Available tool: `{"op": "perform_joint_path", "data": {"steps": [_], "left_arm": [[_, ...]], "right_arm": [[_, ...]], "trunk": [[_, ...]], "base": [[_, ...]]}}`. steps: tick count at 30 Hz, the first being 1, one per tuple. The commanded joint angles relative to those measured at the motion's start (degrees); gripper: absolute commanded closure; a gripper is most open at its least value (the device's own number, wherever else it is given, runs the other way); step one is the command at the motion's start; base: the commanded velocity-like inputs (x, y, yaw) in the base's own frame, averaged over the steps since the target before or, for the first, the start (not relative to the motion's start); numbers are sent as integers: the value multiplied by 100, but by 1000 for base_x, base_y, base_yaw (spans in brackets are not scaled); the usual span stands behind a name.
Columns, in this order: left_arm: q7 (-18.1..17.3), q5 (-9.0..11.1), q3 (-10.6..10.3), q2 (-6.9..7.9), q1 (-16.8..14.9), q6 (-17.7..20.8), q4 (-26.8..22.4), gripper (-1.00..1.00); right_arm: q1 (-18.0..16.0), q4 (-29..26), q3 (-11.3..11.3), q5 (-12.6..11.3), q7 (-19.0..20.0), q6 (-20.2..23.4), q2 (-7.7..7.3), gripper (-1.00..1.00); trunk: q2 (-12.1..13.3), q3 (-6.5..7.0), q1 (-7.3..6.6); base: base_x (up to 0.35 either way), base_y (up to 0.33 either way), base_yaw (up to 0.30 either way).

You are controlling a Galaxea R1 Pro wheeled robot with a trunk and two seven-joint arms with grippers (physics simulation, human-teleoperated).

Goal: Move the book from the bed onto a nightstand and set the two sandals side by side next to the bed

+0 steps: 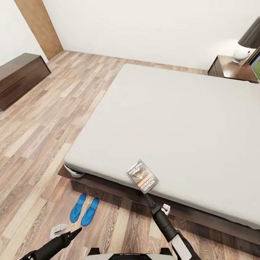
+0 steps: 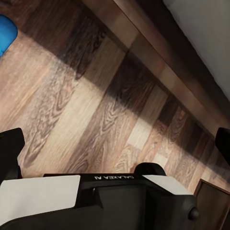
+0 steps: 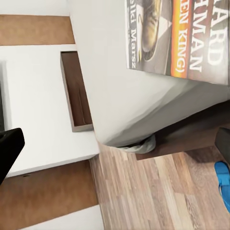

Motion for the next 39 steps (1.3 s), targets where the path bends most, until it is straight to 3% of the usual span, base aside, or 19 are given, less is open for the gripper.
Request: {"op": "perform_joint_path", "data": {"steps": [1,39], "left_arm": [[-28,27,15,0,-3,46,3,-100],[-28,27,15,0,-3,46,3,-100]], "right_arm": [[-2,2,-26,-26,24,60,5,-100],[-2,2,-24,-49,20,58,5,-100]], "trunk": [[-44,-22,23],[-1568,-704,857]], "base": [[0,0,0],[0,0,0]]}}
